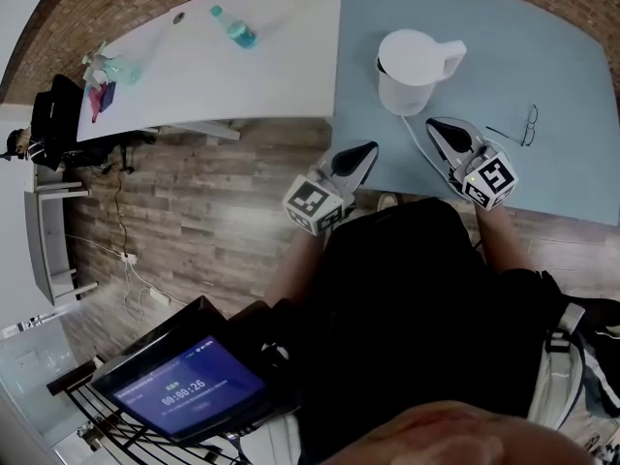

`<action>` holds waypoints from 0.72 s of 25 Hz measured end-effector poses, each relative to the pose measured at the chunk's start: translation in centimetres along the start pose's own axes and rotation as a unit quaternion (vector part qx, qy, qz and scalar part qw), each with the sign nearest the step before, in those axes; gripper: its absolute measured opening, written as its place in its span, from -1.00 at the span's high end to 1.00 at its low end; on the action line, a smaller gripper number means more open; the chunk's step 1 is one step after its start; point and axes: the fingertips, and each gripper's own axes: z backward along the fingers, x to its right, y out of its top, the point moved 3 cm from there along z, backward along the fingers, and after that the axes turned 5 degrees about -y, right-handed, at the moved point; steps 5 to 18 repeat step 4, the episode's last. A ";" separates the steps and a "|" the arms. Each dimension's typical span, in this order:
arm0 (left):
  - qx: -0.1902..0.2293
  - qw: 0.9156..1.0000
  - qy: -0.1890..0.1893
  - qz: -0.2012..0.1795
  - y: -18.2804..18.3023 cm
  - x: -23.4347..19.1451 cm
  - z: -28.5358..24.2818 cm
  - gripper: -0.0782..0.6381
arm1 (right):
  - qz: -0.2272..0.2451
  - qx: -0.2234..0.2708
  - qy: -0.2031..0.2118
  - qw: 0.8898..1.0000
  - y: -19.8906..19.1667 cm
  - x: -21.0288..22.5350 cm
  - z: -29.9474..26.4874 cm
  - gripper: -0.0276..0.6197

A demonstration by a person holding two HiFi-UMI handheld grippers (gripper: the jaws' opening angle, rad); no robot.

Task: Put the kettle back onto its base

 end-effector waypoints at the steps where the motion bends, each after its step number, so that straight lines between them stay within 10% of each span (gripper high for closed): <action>1: 0.001 1.000 0.002 -0.001 -0.1 -0.1 0.1 0.77 | -0.001 -0.001 0.001 1.000 -0.1 -0.1 0.0 0.91; 18: 0.003 1.000 0.006 -0.002 -0.1 -0.1 0.2 0.77 | -0.002 -0.005 0.006 1.000 -0.4 -0.3 0.1 0.91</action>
